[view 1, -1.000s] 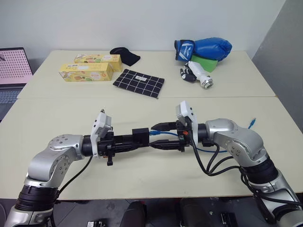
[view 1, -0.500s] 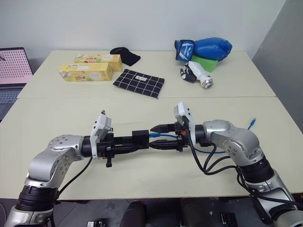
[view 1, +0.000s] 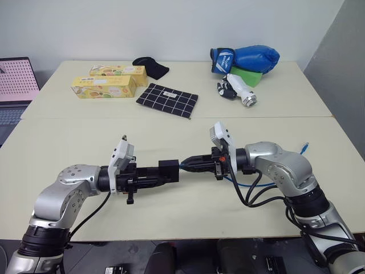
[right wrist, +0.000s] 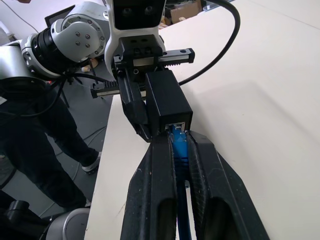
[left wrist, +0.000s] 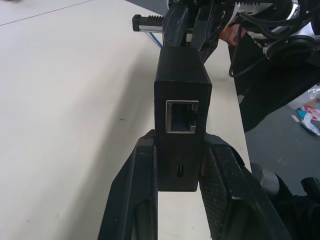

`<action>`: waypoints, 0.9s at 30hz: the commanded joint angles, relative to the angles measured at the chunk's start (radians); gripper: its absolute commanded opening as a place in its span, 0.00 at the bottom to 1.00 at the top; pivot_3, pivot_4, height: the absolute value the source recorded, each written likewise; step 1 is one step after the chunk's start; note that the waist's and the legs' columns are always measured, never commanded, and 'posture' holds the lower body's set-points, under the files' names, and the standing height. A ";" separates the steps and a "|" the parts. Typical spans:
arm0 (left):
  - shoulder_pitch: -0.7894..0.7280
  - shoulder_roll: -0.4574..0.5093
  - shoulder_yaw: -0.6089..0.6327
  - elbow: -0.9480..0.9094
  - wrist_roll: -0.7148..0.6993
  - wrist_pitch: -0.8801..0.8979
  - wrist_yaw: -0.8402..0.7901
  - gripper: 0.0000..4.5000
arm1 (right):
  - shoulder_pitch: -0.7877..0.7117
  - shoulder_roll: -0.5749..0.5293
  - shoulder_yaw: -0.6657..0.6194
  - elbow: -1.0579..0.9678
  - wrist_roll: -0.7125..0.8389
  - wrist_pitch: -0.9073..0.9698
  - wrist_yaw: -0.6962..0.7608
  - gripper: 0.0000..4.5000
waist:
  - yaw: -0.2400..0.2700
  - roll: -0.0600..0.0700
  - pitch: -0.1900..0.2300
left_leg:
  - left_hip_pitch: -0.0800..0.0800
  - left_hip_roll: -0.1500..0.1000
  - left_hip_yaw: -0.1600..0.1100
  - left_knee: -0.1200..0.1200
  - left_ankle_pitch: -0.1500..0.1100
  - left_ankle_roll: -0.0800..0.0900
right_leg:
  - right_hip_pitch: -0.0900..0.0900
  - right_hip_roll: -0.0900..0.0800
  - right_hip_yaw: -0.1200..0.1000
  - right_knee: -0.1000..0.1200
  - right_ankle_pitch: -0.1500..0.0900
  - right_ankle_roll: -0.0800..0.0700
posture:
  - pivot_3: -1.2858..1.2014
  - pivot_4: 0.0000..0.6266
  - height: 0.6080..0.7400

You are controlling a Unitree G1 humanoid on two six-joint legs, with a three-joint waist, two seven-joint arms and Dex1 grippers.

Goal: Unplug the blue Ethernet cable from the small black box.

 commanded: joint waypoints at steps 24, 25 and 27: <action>0.083 0.033 0.127 -0.010 -0.003 -0.032 0.040 0.17 | -0.008 -0.130 -0.084 0.185 -0.150 -0.135 0.048 0.01 | -0.003 0.000 0.000 | 0.000 0.001 0.000 0.000 0.000 0.000 | 0.000 0.000 0.000 0.000 0.000 0.000 | 0.52 0.24 1.00; 0.087 0.034 0.129 -0.013 -0.002 -0.029 0.052 0.17 | -0.017 -0.126 -0.096 0.228 -0.173 -0.162 0.029 0.01 | -0.002 0.000 0.000 | 0.000 0.001 0.000 0.000 0.000 0.000 | 0.000 0.000 0.000 0.000 0.000 0.000 | 0.52 0.24 1.00; 0.092 0.034 0.133 -0.018 0.002 -0.028 0.070 0.17 | -0.047 -0.118 -0.116 0.355 -0.241 -0.245 -0.034 0.01 | -0.001 0.000 0.000 | 0.000 0.001 0.001 0.000 0.000 0.000 | 0.000 0.000 0.000 0.000 0.000 0.000 | 0.52 0.24 1.00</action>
